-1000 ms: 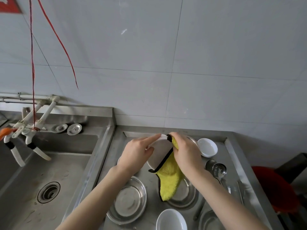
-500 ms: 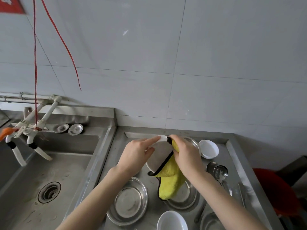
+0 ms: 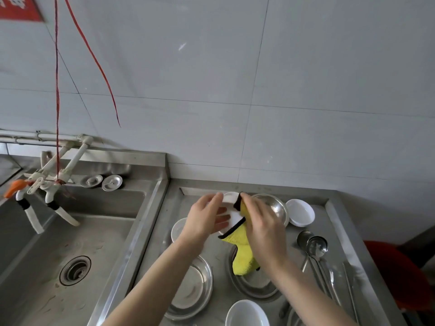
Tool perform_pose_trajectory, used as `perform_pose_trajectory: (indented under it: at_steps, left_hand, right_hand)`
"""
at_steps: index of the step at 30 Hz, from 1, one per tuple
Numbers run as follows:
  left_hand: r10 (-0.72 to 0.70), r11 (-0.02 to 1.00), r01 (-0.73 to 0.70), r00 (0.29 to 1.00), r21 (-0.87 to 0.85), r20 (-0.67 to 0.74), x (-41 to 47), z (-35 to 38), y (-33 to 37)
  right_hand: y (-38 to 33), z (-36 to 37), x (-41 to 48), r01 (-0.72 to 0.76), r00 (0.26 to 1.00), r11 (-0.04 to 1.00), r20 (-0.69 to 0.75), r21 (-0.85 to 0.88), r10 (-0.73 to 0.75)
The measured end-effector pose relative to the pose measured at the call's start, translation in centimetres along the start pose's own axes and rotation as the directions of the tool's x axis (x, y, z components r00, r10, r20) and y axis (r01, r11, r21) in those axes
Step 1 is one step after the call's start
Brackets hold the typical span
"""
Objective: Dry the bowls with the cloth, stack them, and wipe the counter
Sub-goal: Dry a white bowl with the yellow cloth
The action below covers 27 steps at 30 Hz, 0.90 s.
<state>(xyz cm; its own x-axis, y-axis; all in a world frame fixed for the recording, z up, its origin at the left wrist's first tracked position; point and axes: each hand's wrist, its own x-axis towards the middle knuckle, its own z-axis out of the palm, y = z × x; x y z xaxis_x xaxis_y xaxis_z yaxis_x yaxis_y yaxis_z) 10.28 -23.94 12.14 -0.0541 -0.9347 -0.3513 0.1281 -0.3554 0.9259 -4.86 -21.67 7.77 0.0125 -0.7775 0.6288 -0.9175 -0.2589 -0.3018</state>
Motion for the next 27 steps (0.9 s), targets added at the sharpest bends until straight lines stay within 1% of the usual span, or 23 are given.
perform_pose_trajectory:
  at_steps: [1, 2, 5, 7, 8, 10, 13, 14, 16, 17, 18, 21, 23, 25, 27]
  left_hand:
    - [-0.062, 0.990, 0.064, 0.998, -0.122, 0.019, 0.2, 0.1, 0.3]
    - [-0.088, 0.977, 0.092, 0.996, -0.192, 0.031, 0.4, 0.2, 0.5]
    - [-0.084, 0.963, 0.084, 0.996, -0.256, 0.012, 0.9, 0.3, 0.2]
    - [-0.127, 0.939, 0.119, 0.992, -0.322, -0.002, 1.2, -0.1, -0.1]
    - [-0.141, 0.927, 0.133, 0.990, -0.350, 0.002, 1.3, -0.4, -0.3]
    - [-0.152, 0.909, 0.144, 0.988, -0.391, 0.012, 1.5, -1.1, -0.9]
    - [-0.135, 0.859, 0.140, 0.990, -0.492, 0.046, 1.7, -2.4, -1.4]
    - [-0.117, 0.846, 0.137, 0.991, -0.515, 0.072, 1.7, -2.7, -1.5]
    - [-0.072, 0.837, 0.125, 0.990, -0.533, 0.119, 1.5, -3.4, -1.4]
    - [-0.049, 0.837, 0.115, 0.989, -0.535, 0.137, 1.3, -3.6, -1.3]
    - [-0.027, 0.839, 0.106, 0.988, -0.534, 0.153, 1.1, -3.9, -1.2]
    - [0.026, 0.860, 0.077, 0.981, -0.505, 0.194, 0.7, -4.3, -1.1]
    - [0.047, 0.888, 0.062, 0.973, -0.456, 0.224, 0.3, -4.2, -1.1]
    - [0.055, 0.903, 0.064, 0.963, -0.424, 0.263, 0.0, -4.1, -1.1]
    - [0.073, 0.891, 0.067, 0.955, -0.449, 0.287, -0.2, -4.2, -1.1]
  right_hand:
    - [-0.5, 0.1, -0.4, 0.033, 0.999, 0.999, -0.013, 0.005, -0.033]
    - [-1.0, 0.2, -0.8, 0.074, 0.997, 0.997, -0.013, 0.027, -0.074]
    - [-2.1, 0.2, -1.5, 0.192, 0.978, 0.970, 0.055, 0.149, -0.202]
    - [-1.8, -0.1, -1.9, 0.192, 0.967, 0.948, 0.115, 0.254, -0.227]
    - [-1.6, -0.3, -2.1, 0.141, 0.967, 0.935, 0.156, 0.327, -0.200]
    - [-1.0, -0.7, -2.4, -0.020, 0.970, 0.895, 0.227, 0.446, -0.091]
    - [-0.8, -1.2, -2.1, -0.231, 0.964, 0.850, 0.230, 0.474, 0.134]
    - [-0.8, -1.2, -1.9, -0.310, 0.948, 0.821, 0.219, 0.479, 0.230]
    - [-0.9, -1.5, -1.5, -0.446, 0.893, 0.716, 0.209, 0.537, 0.399]
    - [-1.0, -1.8, -1.4, -0.462, 0.881, 0.681, 0.205, 0.568, 0.427]
    - [-1.2, -2.1, -1.4, -0.442, 0.892, 0.683, 0.203, 0.581, 0.405]
    - [-2.4, -2.0, -1.5, -0.344, 0.936, 0.739, 0.276, 0.579, 0.220]
    - [-2.6, -1.5, -1.4, -0.230, 0.959, 0.804, 0.269, 0.548, 0.090]
    - [-2.8, -1.5, -0.6, -0.166, 0.959, 0.836, 0.284, 0.523, 0.013]
    - [-3.1, -1.8, 0.6, -0.164, 0.948, 0.832, 0.318, 0.531, -0.017]
